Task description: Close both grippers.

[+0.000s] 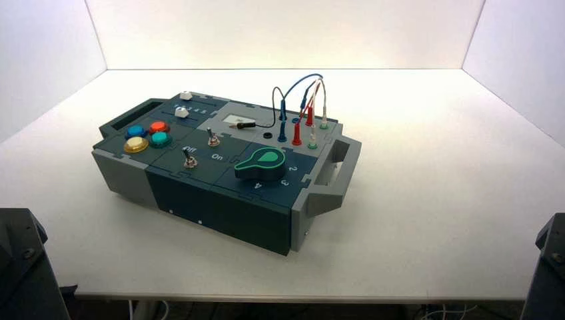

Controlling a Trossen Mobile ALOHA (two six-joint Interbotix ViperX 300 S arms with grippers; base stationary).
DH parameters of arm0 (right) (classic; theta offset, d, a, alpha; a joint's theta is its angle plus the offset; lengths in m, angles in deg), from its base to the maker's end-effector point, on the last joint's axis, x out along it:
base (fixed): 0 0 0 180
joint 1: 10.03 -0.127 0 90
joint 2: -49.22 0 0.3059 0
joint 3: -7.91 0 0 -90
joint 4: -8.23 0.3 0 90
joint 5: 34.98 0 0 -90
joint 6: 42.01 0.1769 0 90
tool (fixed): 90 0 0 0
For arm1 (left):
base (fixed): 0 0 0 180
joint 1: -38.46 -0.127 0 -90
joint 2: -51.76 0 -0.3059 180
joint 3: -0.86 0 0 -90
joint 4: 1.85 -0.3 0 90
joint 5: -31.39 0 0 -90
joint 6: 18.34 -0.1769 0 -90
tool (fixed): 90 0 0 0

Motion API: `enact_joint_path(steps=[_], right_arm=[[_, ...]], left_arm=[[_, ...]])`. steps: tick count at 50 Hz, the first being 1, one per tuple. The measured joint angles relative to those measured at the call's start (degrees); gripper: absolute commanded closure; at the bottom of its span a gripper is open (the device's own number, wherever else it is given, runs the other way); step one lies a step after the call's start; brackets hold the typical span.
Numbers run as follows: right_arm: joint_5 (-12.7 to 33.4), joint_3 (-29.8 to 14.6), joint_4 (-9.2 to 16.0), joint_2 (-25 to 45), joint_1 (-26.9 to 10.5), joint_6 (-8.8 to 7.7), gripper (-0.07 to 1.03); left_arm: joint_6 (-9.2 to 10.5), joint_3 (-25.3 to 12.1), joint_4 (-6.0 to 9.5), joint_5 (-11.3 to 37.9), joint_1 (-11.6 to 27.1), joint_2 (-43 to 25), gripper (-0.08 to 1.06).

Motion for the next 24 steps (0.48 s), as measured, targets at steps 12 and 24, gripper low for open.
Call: enact_joint_path(steps=[12, 24], right_arm=[[-0.2, 0.4, -2.3, -6.1, 0.0, -0.26, 0.98], [-0.2, 0.4, -2.3, -6.2, 0.0, -0.26, 0.98]], left_arm=[[0.00, 0.0, 0.00, -1.7, 0.1, 0.6, 1.01], [0.00, 0.1, 0.00, -3.2, 0.1, -0.2, 1.01]])
